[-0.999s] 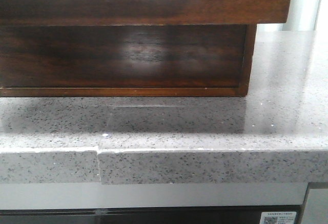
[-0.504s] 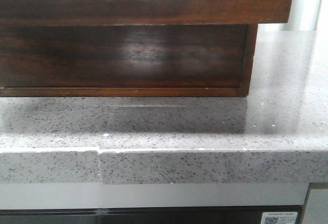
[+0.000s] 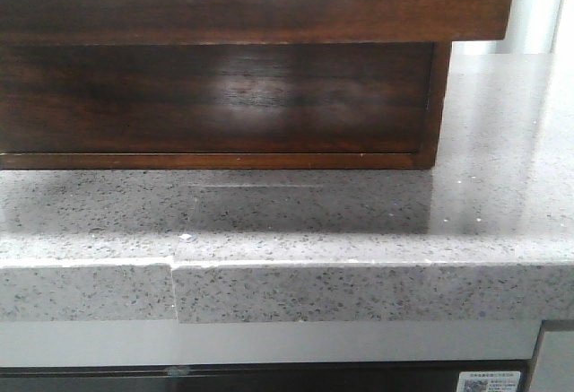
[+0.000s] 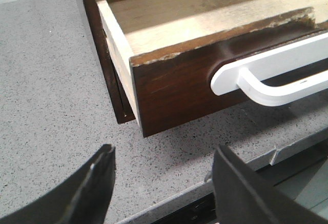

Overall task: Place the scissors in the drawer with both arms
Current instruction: 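Lower the right gripper and grasp the grey-and-orange scissors, then lift the scissors with the right gripper and carry them over the drawer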

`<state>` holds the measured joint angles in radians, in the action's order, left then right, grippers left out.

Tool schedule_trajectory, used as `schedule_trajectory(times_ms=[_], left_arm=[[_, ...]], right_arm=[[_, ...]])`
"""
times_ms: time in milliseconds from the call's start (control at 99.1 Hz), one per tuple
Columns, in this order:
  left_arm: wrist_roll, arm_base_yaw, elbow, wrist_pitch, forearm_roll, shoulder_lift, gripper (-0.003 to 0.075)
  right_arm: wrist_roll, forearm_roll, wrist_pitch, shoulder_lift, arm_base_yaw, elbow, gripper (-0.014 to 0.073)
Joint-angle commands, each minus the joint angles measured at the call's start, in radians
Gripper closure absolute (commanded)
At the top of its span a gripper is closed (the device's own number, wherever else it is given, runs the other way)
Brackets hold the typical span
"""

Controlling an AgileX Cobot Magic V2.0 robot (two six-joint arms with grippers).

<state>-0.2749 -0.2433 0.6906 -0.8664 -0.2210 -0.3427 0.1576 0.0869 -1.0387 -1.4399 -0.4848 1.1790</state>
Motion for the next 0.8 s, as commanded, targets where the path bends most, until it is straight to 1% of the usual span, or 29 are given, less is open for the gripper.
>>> schedule_trajectory(times_ms=[0, 252, 323, 434, 494, 787], left_arm=[[0.007, -0.008, 0.032, 0.079, -0.012, -0.010, 0.0335], [0.007, -0.008, 0.032, 0.079, -0.012, -0.010, 0.0334], [0.007, -0.008, 0.032, 0.079, -0.012, -0.010, 0.0334], [0.007, -0.008, 0.032, 0.079, -0.012, -0.010, 0.0335], [0.007, -0.008, 0.032, 0.079, -0.012, -0.010, 0.0335], [0.007, -0.008, 0.018, 0.077, -0.012, -0.010, 0.0335]], right_arm=[[0.037, 0.016, 0.004, -0.035, 0.011, 0.075, 0.0135], [0.068, 0.016, -0.053, -0.213, 0.057, 0.213, 0.0137], [0.072, 0.014, -0.080, -0.255, 0.069, 0.255, 0.0170], [0.072, 0.004, -0.094, -0.308, 0.078, 0.300, 0.0253], [0.072, -0.002, -0.097, -0.324, 0.079, 0.318, 0.0270], [0.072, -0.060, -0.101, -0.360, 0.079, 0.346, 0.0270]])
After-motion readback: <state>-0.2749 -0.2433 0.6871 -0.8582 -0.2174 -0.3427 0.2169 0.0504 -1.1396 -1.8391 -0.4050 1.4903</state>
